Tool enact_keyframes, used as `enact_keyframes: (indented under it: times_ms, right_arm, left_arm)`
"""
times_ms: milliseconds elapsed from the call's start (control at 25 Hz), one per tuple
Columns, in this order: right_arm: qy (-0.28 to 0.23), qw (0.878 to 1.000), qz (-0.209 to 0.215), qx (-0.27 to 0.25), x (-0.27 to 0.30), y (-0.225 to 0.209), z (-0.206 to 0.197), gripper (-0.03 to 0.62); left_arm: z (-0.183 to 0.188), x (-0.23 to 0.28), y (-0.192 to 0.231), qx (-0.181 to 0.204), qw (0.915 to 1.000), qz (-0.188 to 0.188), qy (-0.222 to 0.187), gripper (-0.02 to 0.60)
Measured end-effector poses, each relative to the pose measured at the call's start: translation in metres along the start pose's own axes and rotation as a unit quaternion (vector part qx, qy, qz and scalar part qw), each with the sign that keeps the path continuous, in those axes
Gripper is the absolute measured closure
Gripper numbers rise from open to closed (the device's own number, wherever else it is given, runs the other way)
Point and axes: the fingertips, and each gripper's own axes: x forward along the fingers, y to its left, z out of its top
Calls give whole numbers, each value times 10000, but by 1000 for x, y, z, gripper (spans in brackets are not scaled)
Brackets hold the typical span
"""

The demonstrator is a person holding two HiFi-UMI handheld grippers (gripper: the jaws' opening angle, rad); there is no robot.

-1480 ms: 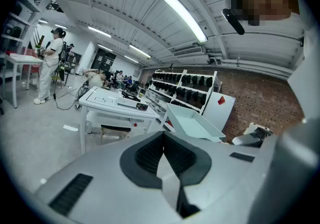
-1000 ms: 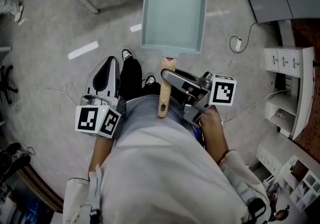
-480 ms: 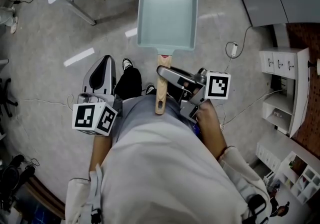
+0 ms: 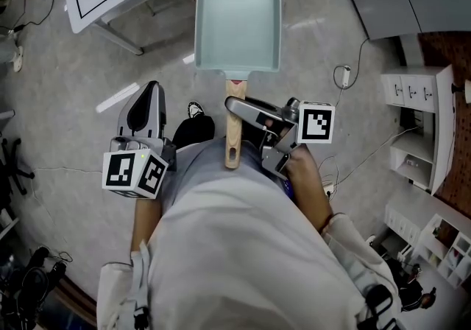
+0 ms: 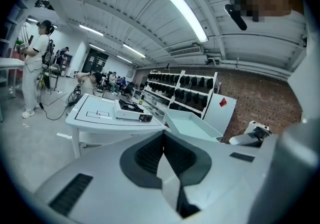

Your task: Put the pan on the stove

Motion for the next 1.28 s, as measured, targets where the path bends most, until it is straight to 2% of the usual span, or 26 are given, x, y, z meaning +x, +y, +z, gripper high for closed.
enact_keyframes:
  times_ms: [160, 600, 1080, 1280]
  right_arm:
    - [-38, 10000, 2, 20, 43, -5, 19, 437]
    - [-51, 9999, -77, -112, 50, 8, 25, 437]
    - [151, 9998, -53, -86, 64, 11, 28, 437]
    - [248, 9995, 44, -198, 55, 17, 24, 437]
  left_arm:
    - [17, 20, 43, -21, 10000, -57, -25, 574]
    - [30, 12, 46, -113, 9998, -112, -106, 575]
    - [35, 1, 64, -429, 9988, 135, -191, 574]
    - [36, -10, 51, -371, 9986, 237, -306, 574]
